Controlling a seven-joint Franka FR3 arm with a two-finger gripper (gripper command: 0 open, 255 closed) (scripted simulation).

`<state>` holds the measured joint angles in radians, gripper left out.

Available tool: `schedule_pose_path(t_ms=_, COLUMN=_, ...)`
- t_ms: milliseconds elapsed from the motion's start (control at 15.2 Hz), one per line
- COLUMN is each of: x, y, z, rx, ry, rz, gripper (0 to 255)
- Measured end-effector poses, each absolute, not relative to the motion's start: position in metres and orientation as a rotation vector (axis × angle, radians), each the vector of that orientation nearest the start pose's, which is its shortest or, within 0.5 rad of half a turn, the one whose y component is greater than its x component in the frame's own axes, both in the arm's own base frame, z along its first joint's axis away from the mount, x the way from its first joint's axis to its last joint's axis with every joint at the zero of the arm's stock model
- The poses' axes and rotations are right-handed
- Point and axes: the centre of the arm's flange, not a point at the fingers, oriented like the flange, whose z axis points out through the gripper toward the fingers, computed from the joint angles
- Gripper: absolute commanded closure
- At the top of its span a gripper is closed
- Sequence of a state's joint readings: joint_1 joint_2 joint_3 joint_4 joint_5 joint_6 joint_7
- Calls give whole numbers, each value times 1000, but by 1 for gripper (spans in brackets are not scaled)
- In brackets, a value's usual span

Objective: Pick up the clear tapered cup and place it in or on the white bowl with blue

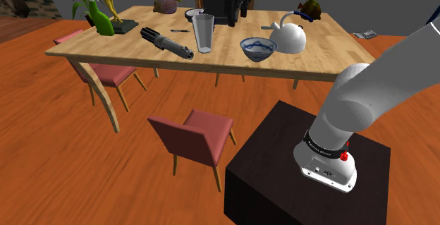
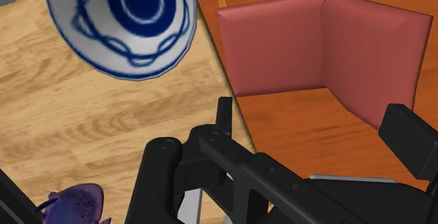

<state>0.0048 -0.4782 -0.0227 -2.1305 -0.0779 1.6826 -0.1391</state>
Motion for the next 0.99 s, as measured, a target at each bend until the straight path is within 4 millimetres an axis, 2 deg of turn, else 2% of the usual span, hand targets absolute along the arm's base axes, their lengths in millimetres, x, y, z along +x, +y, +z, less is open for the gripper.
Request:
schedule_pose_path(t_ms=594, x=518, y=-36, z=576, rx=-3227, ry=-242, rz=-30, gripper=0)
schedule_pose_path(t_ms=990, x=599, y=-52, z=564, rx=-3242, ry=-261, rz=-25, gripper=0)
